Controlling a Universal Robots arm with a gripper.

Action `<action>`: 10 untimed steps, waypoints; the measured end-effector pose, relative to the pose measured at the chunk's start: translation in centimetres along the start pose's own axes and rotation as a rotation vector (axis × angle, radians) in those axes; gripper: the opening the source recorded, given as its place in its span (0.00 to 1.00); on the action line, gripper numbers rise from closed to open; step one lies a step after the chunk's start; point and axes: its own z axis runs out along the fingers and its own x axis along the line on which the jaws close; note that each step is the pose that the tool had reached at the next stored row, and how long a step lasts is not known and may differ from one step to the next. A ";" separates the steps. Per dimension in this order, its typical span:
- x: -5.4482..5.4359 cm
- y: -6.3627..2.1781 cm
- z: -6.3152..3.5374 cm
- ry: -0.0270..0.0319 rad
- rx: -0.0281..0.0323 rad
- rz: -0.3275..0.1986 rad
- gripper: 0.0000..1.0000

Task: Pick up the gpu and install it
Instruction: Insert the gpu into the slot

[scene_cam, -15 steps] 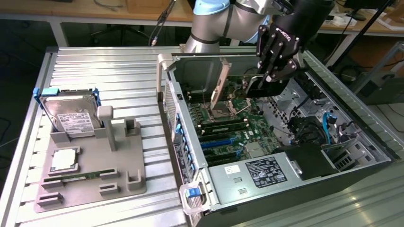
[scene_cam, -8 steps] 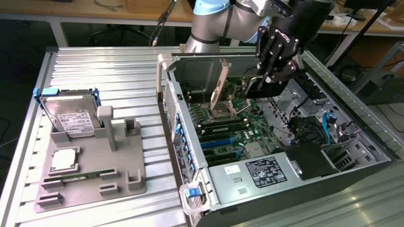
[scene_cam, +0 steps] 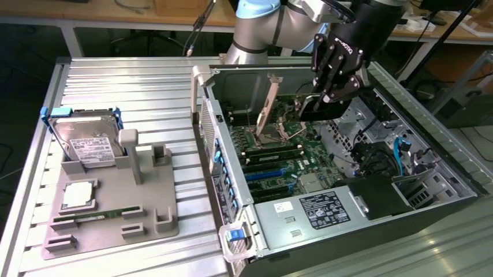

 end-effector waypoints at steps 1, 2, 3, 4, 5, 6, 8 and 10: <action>0.0 0.00 0.06 0.0000 0.0001 0.000 0.27; 0.0 -0.01 0.13 0.0000 0.0001 0.000 0.27; 0.0 -0.01 0.18 0.0000 0.0001 0.000 0.27; 0.0 -0.01 0.22 0.0000 0.0001 0.000 0.27; 0.0 -0.01 0.36 0.0000 0.0001 0.000 0.27; 0.0 -0.01 0.41 0.0000 0.0001 0.000 0.27; 0.0 -0.01 0.50 0.0000 0.0001 0.000 0.27; 0.0 -0.02 0.58 0.0000 0.0001 0.000 0.27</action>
